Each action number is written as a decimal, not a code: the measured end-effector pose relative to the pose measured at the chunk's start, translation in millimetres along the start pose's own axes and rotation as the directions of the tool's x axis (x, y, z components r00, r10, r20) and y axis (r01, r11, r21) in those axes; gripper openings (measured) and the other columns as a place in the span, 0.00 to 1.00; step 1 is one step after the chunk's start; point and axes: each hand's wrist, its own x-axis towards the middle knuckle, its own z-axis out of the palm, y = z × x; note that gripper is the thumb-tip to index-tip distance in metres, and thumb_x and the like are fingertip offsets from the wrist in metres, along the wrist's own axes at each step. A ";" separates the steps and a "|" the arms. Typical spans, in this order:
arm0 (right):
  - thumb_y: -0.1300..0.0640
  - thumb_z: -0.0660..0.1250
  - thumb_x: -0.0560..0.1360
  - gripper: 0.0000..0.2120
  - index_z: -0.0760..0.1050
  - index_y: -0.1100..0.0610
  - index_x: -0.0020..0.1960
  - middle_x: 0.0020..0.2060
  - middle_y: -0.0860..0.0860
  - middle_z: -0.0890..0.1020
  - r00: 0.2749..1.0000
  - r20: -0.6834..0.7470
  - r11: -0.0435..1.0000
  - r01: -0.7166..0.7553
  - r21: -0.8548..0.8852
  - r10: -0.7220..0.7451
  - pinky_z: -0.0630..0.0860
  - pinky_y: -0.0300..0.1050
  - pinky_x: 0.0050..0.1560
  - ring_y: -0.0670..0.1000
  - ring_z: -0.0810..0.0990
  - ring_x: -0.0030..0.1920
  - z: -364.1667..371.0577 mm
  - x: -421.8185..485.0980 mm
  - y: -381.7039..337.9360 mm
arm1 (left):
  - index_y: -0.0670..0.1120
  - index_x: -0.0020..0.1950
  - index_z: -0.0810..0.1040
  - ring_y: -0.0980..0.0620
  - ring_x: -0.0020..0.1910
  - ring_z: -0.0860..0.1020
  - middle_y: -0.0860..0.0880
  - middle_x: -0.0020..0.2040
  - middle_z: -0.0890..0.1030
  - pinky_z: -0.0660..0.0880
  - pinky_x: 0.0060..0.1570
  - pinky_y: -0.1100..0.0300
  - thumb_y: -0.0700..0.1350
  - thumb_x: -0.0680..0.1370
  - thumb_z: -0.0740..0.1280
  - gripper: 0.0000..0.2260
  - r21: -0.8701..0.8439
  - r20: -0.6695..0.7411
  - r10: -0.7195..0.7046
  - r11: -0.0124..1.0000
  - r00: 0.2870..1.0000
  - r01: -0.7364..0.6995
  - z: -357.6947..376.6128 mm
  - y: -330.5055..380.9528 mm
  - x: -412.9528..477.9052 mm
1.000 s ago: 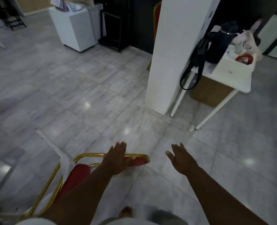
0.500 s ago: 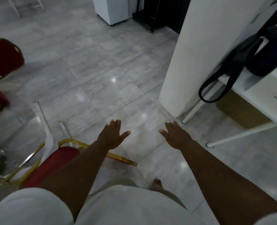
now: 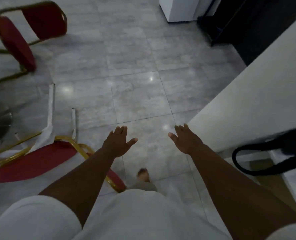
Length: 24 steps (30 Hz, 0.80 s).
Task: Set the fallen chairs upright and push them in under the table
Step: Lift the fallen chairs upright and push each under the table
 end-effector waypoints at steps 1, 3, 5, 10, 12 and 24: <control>0.40 0.48 0.81 0.31 0.56 0.60 0.75 0.76 0.59 0.60 1.000 0.019 0.999 0.022 -0.026 -0.022 0.55 0.58 0.74 0.56 0.46 0.78 -11.4 13.2 -0.7 | 0.41 0.77 0.48 0.45 0.78 0.49 0.42 0.79 0.52 0.50 0.75 0.46 0.74 0.70 0.39 0.47 -0.023 -0.004 -0.024 0.999 1.000 0.024 -4.6 -0.4 7.0; 0.40 0.48 0.81 0.32 0.55 0.59 0.76 0.76 0.58 0.59 0.998 0.026 0.995 0.065 -0.070 -0.064 0.55 0.58 0.74 0.55 0.45 0.78 -36.1 42.9 -5.1 | 0.40 0.77 0.48 0.45 0.78 0.50 0.42 0.78 0.52 0.50 0.75 0.47 0.75 0.69 0.38 0.49 -0.056 -0.031 -0.077 0.996 0.997 0.075 -15.1 -4.5 20.8; 0.40 0.47 0.81 0.31 0.55 0.59 0.76 0.76 0.58 0.59 0.993 0.036 0.988 0.115 -0.100 -0.111 0.56 0.58 0.74 0.55 0.45 0.78 -57.9 74.4 -15.7 | 0.40 0.77 0.49 0.46 0.78 0.50 0.41 0.78 0.53 0.50 0.75 0.47 0.75 0.69 0.39 0.49 -0.096 -0.040 -0.147 0.985 0.988 0.143 -30.2 -11.2 28.3; 0.39 0.47 0.80 0.32 0.56 0.58 0.76 0.76 0.57 0.59 0.954 0.124 0.936 0.292 -0.196 -0.271 0.57 0.58 0.73 0.54 0.45 0.78 -81.2 156.5 -65.9 | 0.40 0.77 0.50 0.45 0.77 0.51 0.41 0.78 0.54 0.51 0.75 0.46 0.76 0.68 0.37 0.50 -0.201 -0.093 -0.356 0.921 0.930 0.333 -50.3 -42.5 28.5; 0.39 0.47 0.80 0.32 0.55 0.58 0.76 0.77 0.57 0.59 0.911 0.195 0.882 0.404 -0.242 -0.363 0.57 0.58 0.73 0.55 0.45 0.78 -80.5 188.2 -97.6 | 0.40 0.77 0.51 0.45 0.77 0.52 0.41 0.78 0.55 0.52 0.75 0.46 0.76 0.68 0.38 0.50 -0.244 -0.090 -0.466 0.867 0.880 0.434 -44.2 -57.3 20.8; 0.40 0.49 0.80 0.31 0.58 0.60 0.75 0.75 0.59 0.61 0.426 0.677 0.259 0.904 -0.339 -0.601 0.59 0.61 0.73 0.58 0.47 0.78 -21.2 273.6 -287.2 | 0.44 0.77 0.51 0.45 0.77 0.53 0.43 0.78 0.56 0.53 0.74 0.48 0.67 0.77 0.51 0.37 -0.635 0.127 -0.950 0.144 0.286 0.759 12.5 -7.9 -52.3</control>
